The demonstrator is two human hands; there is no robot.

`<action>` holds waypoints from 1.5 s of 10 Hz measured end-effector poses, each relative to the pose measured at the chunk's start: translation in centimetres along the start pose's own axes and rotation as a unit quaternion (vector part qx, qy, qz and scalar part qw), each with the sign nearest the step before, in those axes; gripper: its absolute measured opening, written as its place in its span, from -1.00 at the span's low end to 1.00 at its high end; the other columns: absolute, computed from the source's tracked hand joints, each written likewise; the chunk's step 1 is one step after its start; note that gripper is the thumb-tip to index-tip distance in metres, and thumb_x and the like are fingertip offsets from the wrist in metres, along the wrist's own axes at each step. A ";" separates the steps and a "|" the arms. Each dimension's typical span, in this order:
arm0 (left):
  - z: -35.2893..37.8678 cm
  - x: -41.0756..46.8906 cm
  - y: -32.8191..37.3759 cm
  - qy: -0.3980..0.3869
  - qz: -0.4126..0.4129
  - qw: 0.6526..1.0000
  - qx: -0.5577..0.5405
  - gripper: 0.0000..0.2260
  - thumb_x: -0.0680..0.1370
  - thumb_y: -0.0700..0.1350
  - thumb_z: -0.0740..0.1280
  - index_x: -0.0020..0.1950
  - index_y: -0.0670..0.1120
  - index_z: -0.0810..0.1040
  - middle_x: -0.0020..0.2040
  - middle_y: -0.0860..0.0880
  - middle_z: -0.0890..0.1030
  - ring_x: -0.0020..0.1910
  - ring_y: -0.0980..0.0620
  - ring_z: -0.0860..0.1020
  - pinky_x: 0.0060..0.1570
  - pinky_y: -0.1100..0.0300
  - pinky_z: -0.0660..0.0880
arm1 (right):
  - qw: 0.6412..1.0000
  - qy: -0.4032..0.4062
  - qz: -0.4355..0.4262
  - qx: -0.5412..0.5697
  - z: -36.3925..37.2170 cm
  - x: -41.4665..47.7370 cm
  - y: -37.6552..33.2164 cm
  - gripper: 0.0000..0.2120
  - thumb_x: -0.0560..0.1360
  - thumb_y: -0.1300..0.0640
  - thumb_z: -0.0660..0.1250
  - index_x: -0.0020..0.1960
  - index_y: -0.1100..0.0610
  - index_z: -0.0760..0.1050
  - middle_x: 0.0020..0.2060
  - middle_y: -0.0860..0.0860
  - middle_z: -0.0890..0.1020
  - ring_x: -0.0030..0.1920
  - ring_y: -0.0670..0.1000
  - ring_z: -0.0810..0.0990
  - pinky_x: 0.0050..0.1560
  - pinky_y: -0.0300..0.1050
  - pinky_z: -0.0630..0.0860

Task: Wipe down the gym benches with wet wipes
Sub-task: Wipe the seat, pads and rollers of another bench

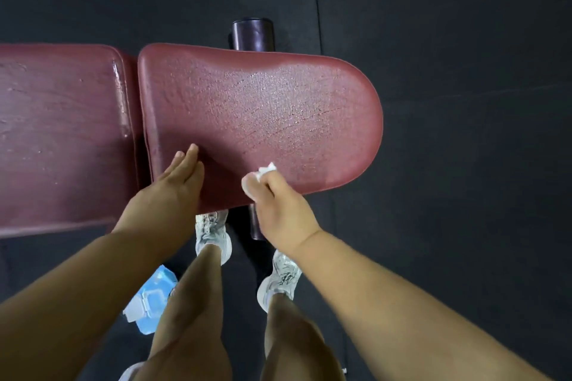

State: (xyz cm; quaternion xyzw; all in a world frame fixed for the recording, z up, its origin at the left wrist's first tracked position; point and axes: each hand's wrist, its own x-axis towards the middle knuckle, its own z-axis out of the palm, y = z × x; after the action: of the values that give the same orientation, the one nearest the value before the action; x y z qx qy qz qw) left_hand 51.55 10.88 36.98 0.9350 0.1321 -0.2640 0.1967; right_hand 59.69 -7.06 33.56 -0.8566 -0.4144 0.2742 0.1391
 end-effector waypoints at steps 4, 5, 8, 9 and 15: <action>1.4 0.5 2.1 -0.026 -0.098 0.995 0.005 -0.44 0.52 -0.41 0.07 0.51 -0.15 0.11 0.55 0.03 -0.15 0.53 -0.06 -0.04 0.29 -0.05 0.34 | 0.882 0.317 0.335 0.092 -1.3 0.3 5.8 -0.80 0.45 0.34 0.23 0.04 0.26 0.55 0.01 0.27 0.52 0.01 0.20 0.46 0.04 -0.14 0.30; 1.5 0.5 0.8 -0.016 -0.060 0.998 0.005 -0.45 0.49 -0.41 0.09 0.48 -0.19 0.16 0.56 0.00 -0.06 0.53 -0.04 0.02 0.23 -0.04 0.44 | 0.935 0.291 0.151 0.131 3.5 0.8 -2.5 -0.75 0.35 0.42 0.18 -0.03 0.26 0.51 -0.11 0.21 0.52 0.00 0.14 0.43 0.07 -0.08 0.40; -0.7 -0.2 -0.9 -0.038 -0.004 0.999 -0.009 -0.52 0.54 -0.36 0.10 0.45 -0.08 0.25 0.55 0.06 -0.01 0.50 0.05 0.13 0.29 0.07 0.38 | 0.961 0.223 0.150 0.062 0.8 -1.2 1.6 -0.70 0.45 0.25 0.15 0.11 0.26 0.53 0.07 0.27 0.53 0.05 0.30 0.58 -0.14 0.06 0.60; -0.6 -2.2 -2.6 -0.009 -0.048 0.998 -0.043 -0.51 0.54 -0.31 0.16 0.48 -0.17 0.23 0.53 -0.07 0.14 0.48 -0.06 0.15 0.36 0.02 0.25 | 0.899 0.260 0.334 0.112 1.8 -1.1 0.0 -0.70 0.54 0.31 0.20 0.25 0.28 0.44 0.20 0.22 0.43 0.15 0.20 0.50 0.05 -0.08 0.44; -1.1 -5.0 -11.1 -0.040 0.000 0.999 0.003 -0.46 0.51 -0.38 0.07 0.50 -0.19 0.12 0.55 -0.08 -0.06 0.53 -0.01 -0.04 0.22 -0.02 0.46 | 0.982 0.146 0.118 0.003 1.2 7.7 -7.4 -0.77 0.59 0.17 0.15 0.21 0.05 0.46 0.09 0.00 0.42 -0.02 -0.08 0.40 -0.02 -0.16 0.33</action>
State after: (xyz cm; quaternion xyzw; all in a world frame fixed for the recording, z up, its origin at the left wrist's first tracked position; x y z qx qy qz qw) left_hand 44.05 20.49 37.23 0.9241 0.1235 -0.3017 0.1994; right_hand 58.14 3.58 33.31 -0.9300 -0.2844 0.1618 0.1677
